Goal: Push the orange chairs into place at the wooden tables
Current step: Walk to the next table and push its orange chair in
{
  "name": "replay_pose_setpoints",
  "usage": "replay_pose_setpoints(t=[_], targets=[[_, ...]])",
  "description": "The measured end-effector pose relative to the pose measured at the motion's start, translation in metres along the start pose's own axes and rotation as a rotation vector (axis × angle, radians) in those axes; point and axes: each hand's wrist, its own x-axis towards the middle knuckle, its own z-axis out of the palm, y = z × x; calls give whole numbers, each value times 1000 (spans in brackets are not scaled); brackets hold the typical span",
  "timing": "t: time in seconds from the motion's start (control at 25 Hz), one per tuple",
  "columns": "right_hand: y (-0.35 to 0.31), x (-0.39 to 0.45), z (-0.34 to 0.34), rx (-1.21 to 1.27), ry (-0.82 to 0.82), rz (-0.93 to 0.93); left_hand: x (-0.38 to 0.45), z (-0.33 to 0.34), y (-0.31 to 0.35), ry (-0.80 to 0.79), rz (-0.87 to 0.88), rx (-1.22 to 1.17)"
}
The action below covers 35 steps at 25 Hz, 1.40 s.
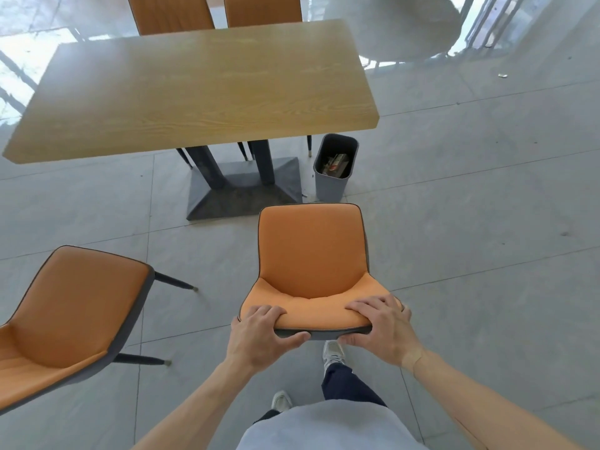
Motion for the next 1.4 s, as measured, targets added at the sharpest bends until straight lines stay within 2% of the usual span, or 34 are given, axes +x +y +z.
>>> replay_pose_setpoints(t=[0.24,0.6,1.08,1.4], targets=[[5,67,-38,-47,-88,-117,36,-15,10,33,-112,-28],[-33,135,-47,-57,-69,-197,80,-54,-29,29,-184,-54],[-114,215,-47,-13,-23,-132,154,-115,-117,-16,-104,-8],[-129,236,-52,-5,-33,-59,186,-126,-139,0,-29,27]])
